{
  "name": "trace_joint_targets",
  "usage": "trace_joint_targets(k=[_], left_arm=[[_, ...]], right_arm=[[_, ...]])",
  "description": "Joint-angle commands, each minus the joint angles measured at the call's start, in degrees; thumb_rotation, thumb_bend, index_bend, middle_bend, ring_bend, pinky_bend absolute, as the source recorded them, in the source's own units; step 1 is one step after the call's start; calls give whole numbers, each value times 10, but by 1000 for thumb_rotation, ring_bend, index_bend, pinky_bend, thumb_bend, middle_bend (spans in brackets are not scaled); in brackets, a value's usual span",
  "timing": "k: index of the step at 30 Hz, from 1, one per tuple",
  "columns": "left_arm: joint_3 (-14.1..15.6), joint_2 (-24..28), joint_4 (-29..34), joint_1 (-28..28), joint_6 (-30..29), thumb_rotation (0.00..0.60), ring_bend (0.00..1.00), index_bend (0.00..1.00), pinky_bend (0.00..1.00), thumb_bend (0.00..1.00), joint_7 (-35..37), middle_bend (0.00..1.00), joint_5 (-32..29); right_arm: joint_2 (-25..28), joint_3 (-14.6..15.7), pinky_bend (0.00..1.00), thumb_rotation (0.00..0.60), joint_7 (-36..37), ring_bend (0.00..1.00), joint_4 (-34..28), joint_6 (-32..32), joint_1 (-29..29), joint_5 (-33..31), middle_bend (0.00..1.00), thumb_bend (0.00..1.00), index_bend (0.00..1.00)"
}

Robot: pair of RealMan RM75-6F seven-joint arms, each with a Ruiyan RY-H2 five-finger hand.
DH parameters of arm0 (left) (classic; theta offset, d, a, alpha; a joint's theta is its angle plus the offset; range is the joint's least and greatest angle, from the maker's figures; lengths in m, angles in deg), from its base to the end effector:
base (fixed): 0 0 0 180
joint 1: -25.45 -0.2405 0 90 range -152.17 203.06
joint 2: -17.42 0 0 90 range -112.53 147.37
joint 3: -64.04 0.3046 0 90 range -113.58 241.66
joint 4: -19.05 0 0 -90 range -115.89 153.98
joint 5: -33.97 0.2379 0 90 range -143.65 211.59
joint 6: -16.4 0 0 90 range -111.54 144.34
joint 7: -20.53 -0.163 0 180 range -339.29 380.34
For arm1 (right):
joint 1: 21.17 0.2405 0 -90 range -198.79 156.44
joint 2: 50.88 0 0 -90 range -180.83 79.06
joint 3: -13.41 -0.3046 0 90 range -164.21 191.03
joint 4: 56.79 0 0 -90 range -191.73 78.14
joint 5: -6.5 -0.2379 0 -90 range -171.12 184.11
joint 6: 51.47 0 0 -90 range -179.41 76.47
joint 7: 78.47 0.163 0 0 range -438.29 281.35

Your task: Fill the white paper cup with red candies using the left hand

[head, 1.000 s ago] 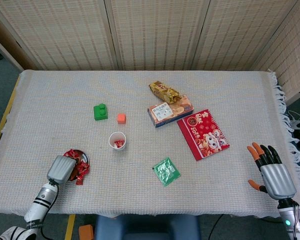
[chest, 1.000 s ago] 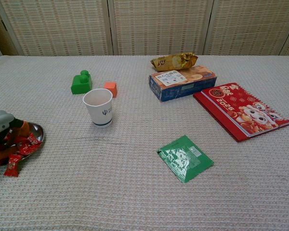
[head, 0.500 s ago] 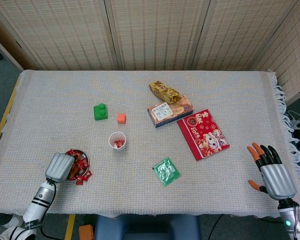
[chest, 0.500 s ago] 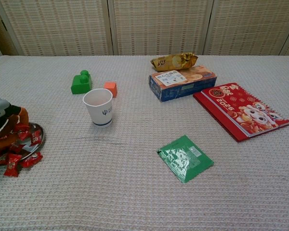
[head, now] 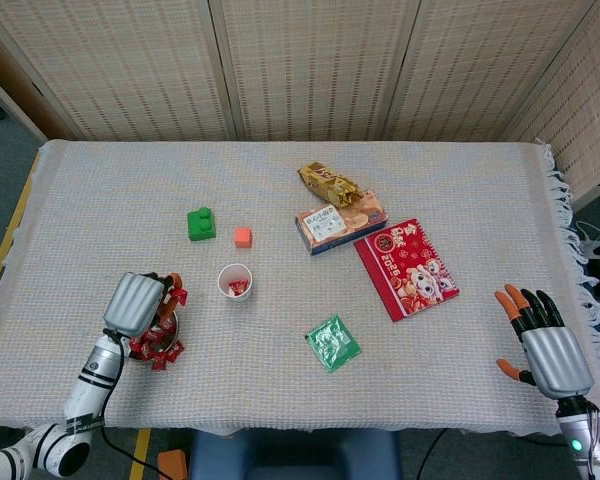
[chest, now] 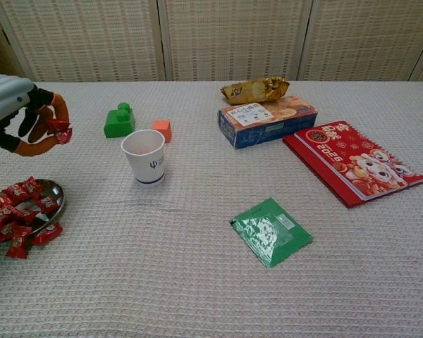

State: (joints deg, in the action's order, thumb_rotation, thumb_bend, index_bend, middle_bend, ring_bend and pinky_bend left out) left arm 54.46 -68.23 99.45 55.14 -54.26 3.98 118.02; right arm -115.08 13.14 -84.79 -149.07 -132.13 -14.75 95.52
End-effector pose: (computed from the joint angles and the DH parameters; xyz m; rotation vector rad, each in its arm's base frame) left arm -0.2383 0.3641 0.0135 -1.7122 -0.6293 -1.0297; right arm -0.3614 -0.2037 0.1325 1.5526 -0.8612 0.7938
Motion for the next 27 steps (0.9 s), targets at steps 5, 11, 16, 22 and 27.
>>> trace_joint_targets(k=[5, 11, 16, 22, 27], left_arm=[[-35, -63, -25, 62, 41, 600, 669, 742, 1000, 602, -60, 713, -25], [-46, -114, -74, 97, 56, 600, 676, 738, 1000, 598, -79, 713, -39], [-50, -141, -104, 118, 71, 600, 677, 737, 1000, 596, -104, 712, -54], [-49, -156, -127, 132, 86, 600, 658, 583, 1000, 582, -146, 654, -78], [-41, -151, -121, 132, 80, 600, 624, 394, 982, 520, -158, 567, -79]], right_arm=[[3, -2, 0, 600, 6, 0, 1, -3, -2, -4, 0, 59, 0], [6, -4, 0, 600, 12, 0, 2, -7, -5, -8, 0, 59, 0], [8, -6, 0, 600, 16, 0, 2, -8, -5, -10, 0, 60, 0], [9, -6, 0, 600, 16, 0, 1, -7, -5, -10, 0, 60, 0], [9, -8, 0, 600, 18, 0, 2, -7, -5, -12, 0, 60, 0]])
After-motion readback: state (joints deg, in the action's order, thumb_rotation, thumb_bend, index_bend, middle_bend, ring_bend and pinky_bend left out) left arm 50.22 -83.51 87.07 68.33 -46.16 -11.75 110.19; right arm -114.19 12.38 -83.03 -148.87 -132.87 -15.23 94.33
